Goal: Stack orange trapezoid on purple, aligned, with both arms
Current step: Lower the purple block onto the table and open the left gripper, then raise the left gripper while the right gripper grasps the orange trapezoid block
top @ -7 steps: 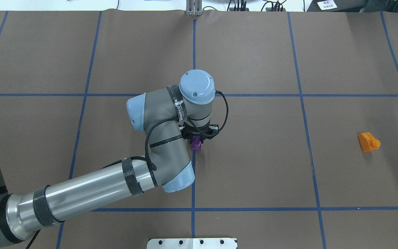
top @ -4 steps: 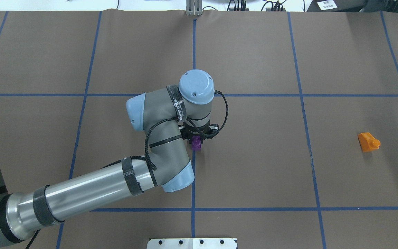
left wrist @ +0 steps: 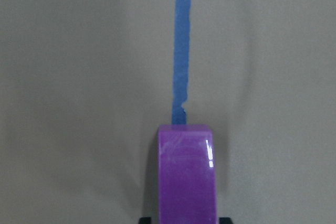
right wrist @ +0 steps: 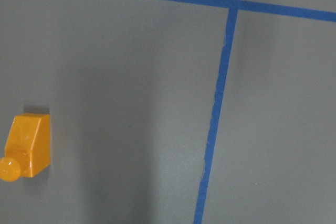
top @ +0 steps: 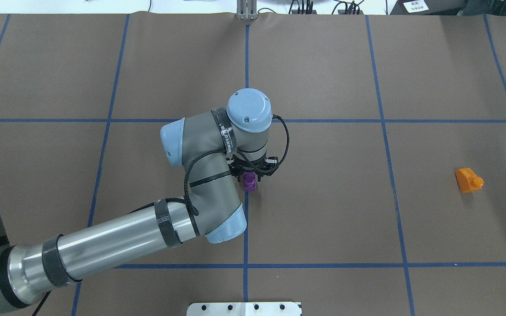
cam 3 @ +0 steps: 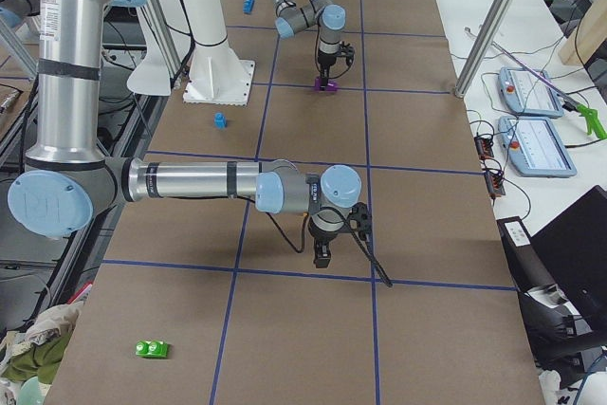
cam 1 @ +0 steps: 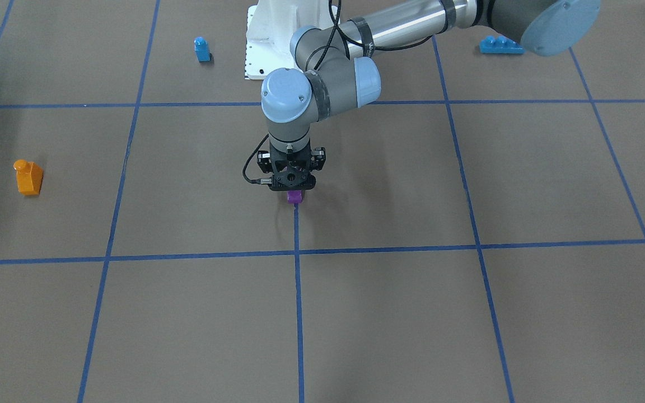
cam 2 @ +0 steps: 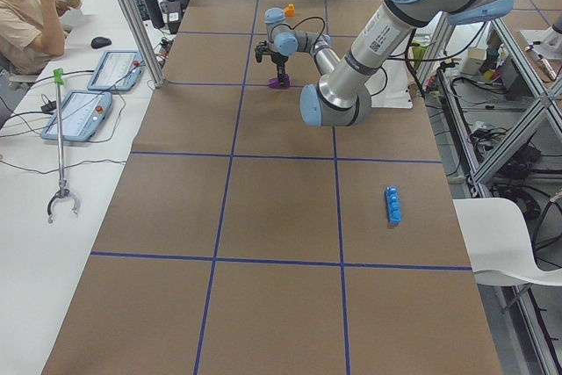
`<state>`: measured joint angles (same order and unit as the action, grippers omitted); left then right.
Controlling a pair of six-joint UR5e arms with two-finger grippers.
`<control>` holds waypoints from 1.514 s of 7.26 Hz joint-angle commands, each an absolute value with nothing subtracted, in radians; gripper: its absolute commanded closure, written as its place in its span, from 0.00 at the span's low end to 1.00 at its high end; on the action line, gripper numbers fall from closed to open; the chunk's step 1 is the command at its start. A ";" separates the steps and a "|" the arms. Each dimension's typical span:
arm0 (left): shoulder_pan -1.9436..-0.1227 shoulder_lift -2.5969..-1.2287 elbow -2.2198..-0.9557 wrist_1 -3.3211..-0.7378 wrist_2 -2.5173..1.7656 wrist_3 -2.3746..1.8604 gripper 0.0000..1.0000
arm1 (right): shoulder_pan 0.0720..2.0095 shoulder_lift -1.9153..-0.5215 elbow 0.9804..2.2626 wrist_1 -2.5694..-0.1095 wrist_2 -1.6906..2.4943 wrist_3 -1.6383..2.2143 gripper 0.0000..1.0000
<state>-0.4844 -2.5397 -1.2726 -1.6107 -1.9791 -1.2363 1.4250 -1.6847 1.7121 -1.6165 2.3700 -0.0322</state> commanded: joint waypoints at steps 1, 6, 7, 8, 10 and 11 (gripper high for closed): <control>-0.501 -2.542 -1.291 -1.620 -1.982 -1.273 0.00 | 1.416 -1.674 1.715 -1.606 2.368 -0.032 0.00; -0.549 -2.522 -1.485 -1.508 -1.982 -1.281 0.00 | 1.096 -1.667 1.720 -1.183 2.281 0.632 0.00; -0.548 -2.522 -1.485 -1.508 -1.982 -1.282 0.00 | 1.069 -1.666 1.720 -1.177 2.276 0.638 0.00; -0.548 -2.522 -1.485 -1.509 -1.982 -1.282 0.00 | 1.024 -1.660 1.721 -1.177 2.273 0.647 0.01; -0.548 -2.522 -1.485 -1.509 -1.982 -1.282 0.00 | 0.990 -1.661 1.718 -1.175 2.275 0.649 0.01; -0.545 -2.522 -1.485 -1.509 -1.980 -1.284 0.00 | 0.970 -1.661 1.712 -1.175 2.269 0.647 0.06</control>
